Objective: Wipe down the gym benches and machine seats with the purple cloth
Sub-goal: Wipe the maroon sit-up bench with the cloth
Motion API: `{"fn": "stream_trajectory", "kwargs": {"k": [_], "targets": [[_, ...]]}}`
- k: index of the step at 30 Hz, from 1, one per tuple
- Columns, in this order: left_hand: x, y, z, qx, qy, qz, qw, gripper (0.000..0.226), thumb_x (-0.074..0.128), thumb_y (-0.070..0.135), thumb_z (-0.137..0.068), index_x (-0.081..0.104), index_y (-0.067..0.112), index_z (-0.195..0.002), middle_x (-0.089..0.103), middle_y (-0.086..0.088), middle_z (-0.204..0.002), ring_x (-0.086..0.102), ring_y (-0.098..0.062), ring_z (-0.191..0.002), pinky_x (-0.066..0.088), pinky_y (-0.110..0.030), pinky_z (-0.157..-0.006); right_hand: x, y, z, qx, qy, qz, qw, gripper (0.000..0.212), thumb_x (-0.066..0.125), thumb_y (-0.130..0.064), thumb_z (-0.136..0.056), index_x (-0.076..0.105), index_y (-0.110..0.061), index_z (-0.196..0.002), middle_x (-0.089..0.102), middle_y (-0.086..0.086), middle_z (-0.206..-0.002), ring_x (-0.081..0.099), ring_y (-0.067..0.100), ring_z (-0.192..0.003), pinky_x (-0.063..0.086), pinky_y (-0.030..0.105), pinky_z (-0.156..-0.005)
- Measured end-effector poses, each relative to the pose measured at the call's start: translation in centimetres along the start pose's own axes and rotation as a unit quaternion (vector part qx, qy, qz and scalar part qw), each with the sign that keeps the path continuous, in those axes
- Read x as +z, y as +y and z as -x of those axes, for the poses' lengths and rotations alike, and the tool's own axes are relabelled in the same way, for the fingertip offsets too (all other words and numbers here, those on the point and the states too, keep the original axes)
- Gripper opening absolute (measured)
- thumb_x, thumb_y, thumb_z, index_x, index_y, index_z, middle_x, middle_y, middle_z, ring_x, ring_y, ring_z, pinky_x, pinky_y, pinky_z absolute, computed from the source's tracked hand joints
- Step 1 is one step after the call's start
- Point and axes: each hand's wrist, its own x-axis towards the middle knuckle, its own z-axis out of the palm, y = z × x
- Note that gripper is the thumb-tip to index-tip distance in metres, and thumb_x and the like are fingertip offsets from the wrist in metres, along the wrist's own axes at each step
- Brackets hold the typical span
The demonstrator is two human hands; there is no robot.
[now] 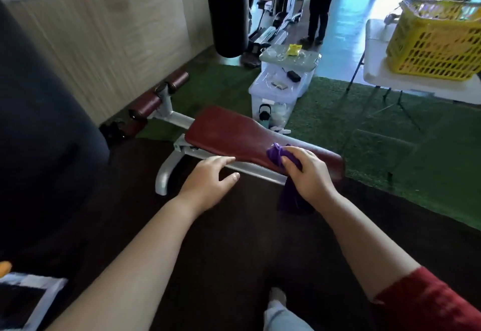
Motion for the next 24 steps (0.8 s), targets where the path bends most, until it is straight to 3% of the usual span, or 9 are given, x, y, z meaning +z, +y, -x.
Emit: {"fn": "stream_trajectory", "kwargs": {"k": [9,13,16,20,24], "targets": [[-1.4,-4.1,-13.8,-0.123,0.052,0.042,0.99,0.046,0.059,0.04,-0.09,0.051,0.03,-0.134,0.047,0.007,-0.14,0.04,-0.011,-0.131,0.034,-0.035,-0.111,5.3,4.0,-18.5,-0.069,-0.093,-0.016,0.993,0.029,0.063,-0.021,-0.089,0.065,-0.019,-0.117,0.063,-0.003,-0.12,0.051,0.003,-0.111,0.025,0.001,-0.091],[-2.4,-7.3,-17.7,-0.161,0.067,0.06,0.983,0.046,0.06,0.043,-0.088,0.053,0.03,-0.132,0.049,0.01,-0.139,0.045,-0.008,-0.129,0.038,-0.035,-0.109,8.6,4.5,-24.3,-0.083,-0.116,-0.014,0.99,0.029,0.062,-0.023,-0.089,0.064,-0.02,-0.117,0.063,-0.004,-0.118,0.055,0.01,-0.11,0.03,0.008,-0.089],[-3.0,-10.0,-20.7,-0.177,0.064,0.043,0.981,0.045,0.06,0.039,-0.09,0.053,0.028,-0.133,0.049,0.009,-0.137,0.044,-0.009,-0.127,0.036,-0.03,-0.107,11.6,5.0,-28.0,-0.078,-0.113,-0.018,0.99,0.029,0.062,-0.023,-0.089,0.064,-0.021,-0.118,0.062,-0.004,-0.12,0.054,0.009,-0.11,0.028,0.005,-0.088],[-4.3,-14.1,-25.3,-0.183,0.044,0.042,0.981,0.044,0.059,0.039,-0.091,0.053,0.029,-0.133,0.048,0.008,-0.137,0.043,-0.011,-0.127,0.042,-0.038,-0.104,15.8,5.2,-32.3,-0.055,-0.091,-0.023,0.994,0.031,0.06,-0.023,-0.091,0.063,-0.018,-0.121,0.06,-0.001,-0.124,0.053,0.012,-0.117,0.033,0.014,-0.098],[-4.8,-18.4,-29.8,-0.167,0.021,0.026,0.985,0.044,0.058,0.04,-0.09,0.053,0.03,-0.132,0.049,0.008,-0.137,0.042,-0.009,-0.127,0.034,-0.026,-0.104,20.2,5.1,-35.9,-0.039,-0.085,-0.02,0.995,0.031,0.062,-0.021,-0.09,0.064,-0.013,-0.12,0.061,0.004,-0.123,0.055,0.016,-0.115,0.035,0.018,-0.097]]}}
